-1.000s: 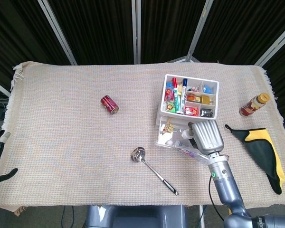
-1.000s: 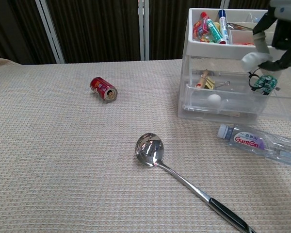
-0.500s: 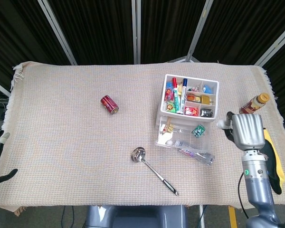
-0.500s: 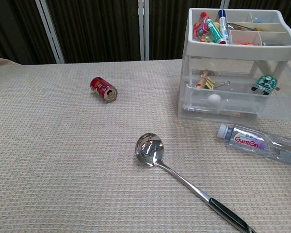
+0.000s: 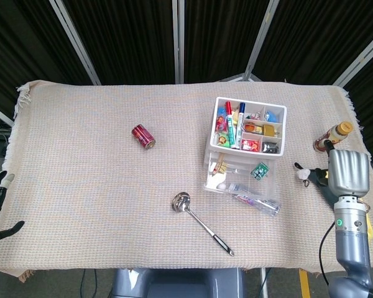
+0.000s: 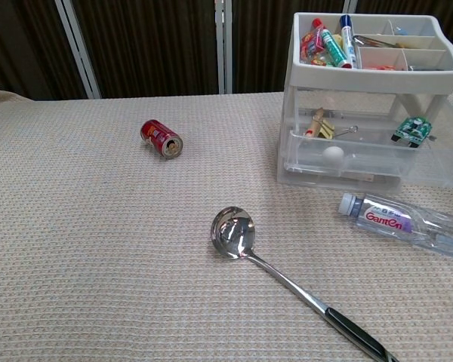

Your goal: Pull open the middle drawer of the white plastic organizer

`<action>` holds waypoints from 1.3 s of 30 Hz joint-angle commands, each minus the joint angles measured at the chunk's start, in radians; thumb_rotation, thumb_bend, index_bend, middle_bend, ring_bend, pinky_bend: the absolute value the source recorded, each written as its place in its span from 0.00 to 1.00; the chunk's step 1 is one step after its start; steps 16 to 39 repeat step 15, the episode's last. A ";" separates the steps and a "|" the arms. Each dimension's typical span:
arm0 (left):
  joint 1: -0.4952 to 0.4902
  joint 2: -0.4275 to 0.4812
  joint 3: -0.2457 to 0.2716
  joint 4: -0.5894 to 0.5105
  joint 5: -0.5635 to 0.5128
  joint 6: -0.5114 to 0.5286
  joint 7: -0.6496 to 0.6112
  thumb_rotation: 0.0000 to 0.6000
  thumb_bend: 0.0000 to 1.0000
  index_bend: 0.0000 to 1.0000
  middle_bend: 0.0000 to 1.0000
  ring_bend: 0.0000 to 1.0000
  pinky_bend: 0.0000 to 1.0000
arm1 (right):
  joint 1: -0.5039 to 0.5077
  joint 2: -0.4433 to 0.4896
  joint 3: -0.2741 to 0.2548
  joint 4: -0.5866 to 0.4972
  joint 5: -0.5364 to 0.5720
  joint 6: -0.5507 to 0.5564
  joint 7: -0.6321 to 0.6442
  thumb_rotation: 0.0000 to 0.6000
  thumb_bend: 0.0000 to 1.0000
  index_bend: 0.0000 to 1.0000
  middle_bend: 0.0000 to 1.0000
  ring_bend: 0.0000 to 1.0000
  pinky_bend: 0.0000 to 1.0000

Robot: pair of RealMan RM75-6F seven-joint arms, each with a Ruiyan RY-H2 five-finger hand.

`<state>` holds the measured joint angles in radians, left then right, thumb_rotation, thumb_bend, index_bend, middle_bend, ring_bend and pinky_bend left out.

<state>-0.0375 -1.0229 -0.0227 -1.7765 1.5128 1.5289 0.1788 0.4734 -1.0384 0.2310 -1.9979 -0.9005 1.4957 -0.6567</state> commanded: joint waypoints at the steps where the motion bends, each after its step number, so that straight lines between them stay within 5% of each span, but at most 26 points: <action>1: 0.001 0.000 0.001 0.001 0.000 0.001 -0.002 1.00 0.05 0.00 0.00 0.00 0.00 | -0.045 -0.013 -0.031 0.013 -0.109 0.041 0.075 1.00 0.18 0.33 0.73 0.78 0.64; 4: 0.001 -0.006 -0.002 0.006 0.001 0.004 -0.004 1.00 0.05 0.00 0.00 0.00 0.00 | -0.095 -0.032 -0.083 0.048 -0.249 0.078 0.165 1.00 0.18 0.30 0.48 0.57 0.51; 8: 0.000 -0.015 -0.001 0.015 0.007 0.006 0.000 1.00 0.05 0.00 0.00 0.00 0.00 | -0.156 -0.067 -0.160 0.142 -0.446 0.123 0.304 1.00 0.16 0.17 0.13 0.16 0.17; 11: 0.000 -0.027 -0.001 0.024 0.010 0.010 0.005 1.00 0.05 0.00 0.00 0.00 0.00 | -0.198 -0.097 -0.221 0.237 -0.573 0.152 0.385 1.00 0.15 0.07 0.00 0.00 0.01; 15: -0.001 -0.042 -0.006 0.044 0.018 0.018 -0.003 1.00 0.05 0.00 0.00 0.00 0.00 | -0.240 -0.132 -0.265 0.328 -0.660 0.177 0.425 1.00 0.14 0.04 0.00 0.00 0.00; 39: -0.001 -0.042 -0.006 0.044 0.018 0.018 -0.003 1.00 0.05 0.00 0.00 0.00 0.00 | -0.240 -0.132 -0.265 0.328 -0.660 0.177 0.425 1.00 0.14 0.04 0.00 0.00 0.00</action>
